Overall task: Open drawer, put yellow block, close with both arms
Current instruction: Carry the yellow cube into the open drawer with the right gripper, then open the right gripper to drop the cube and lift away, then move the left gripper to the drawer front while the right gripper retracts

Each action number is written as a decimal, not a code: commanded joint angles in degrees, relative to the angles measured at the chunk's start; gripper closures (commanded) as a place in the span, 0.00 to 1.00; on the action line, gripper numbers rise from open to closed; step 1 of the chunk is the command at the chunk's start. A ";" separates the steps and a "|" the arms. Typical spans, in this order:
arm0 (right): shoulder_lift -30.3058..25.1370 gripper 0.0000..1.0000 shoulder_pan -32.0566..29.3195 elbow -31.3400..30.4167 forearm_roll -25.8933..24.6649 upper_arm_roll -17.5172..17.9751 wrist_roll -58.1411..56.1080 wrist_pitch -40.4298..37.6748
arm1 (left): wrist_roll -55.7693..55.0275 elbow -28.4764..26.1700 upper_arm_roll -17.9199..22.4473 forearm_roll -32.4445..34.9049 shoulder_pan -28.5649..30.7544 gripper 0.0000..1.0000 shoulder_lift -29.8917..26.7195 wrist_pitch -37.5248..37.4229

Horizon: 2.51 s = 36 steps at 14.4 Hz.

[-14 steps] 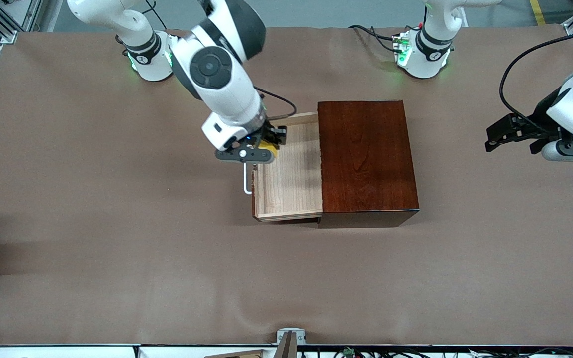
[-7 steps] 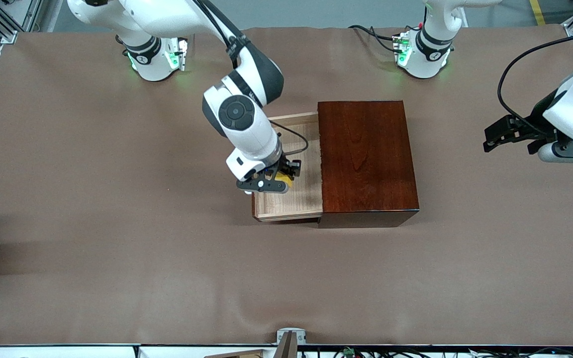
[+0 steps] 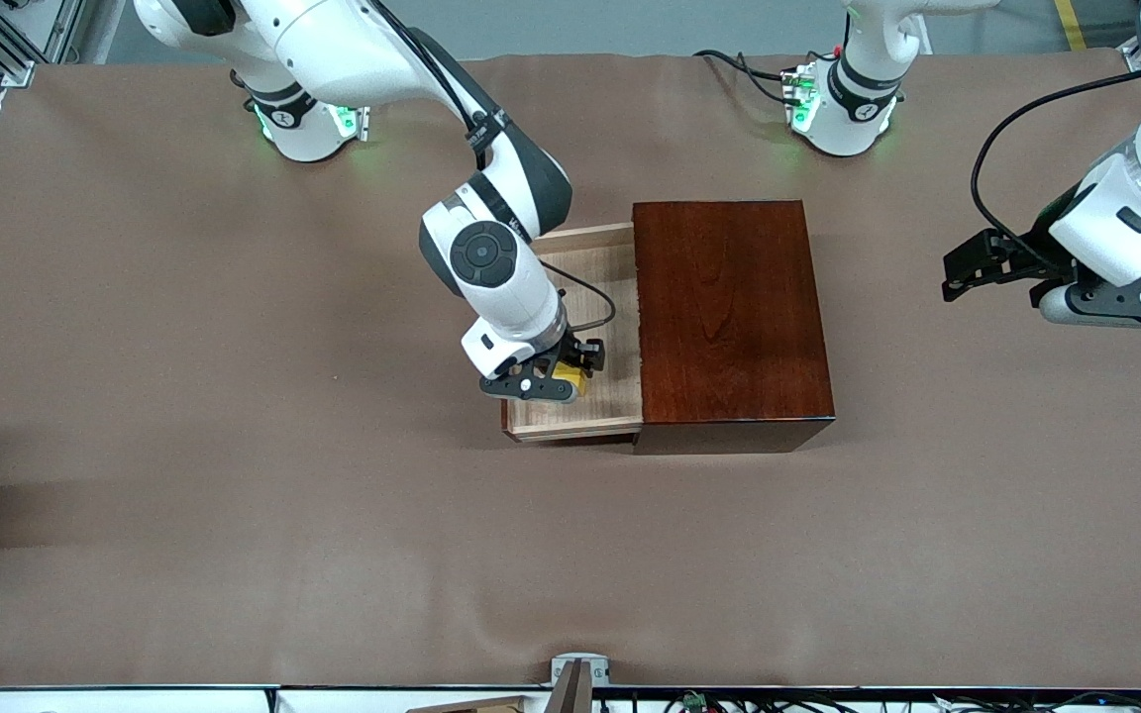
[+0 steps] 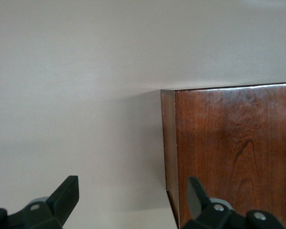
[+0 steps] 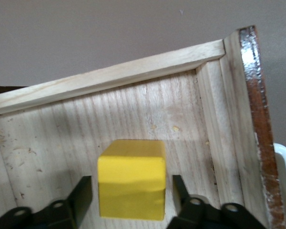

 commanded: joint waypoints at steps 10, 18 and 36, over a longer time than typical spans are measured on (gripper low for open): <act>-22.25 0.00 -13.53 1.84 -1.75 -1.82 -8.66 -38.14 | -18.69 0.47 -0.42 0.54 -5.52 0.00 1.95 0.37; -40.64 0.00 -34.71 -15.74 -13.02 -2.18 -41.36 -38.88 | -48.04 9.16 -0.25 0.98 -20.72 0.00 13.89 1.94; -40.39 0.00 -41.51 -10.20 -13.64 -2.09 -46.13 -42.57 | -124.66 19.01 19.85 1.07 -61.31 0.00 38.60 35.60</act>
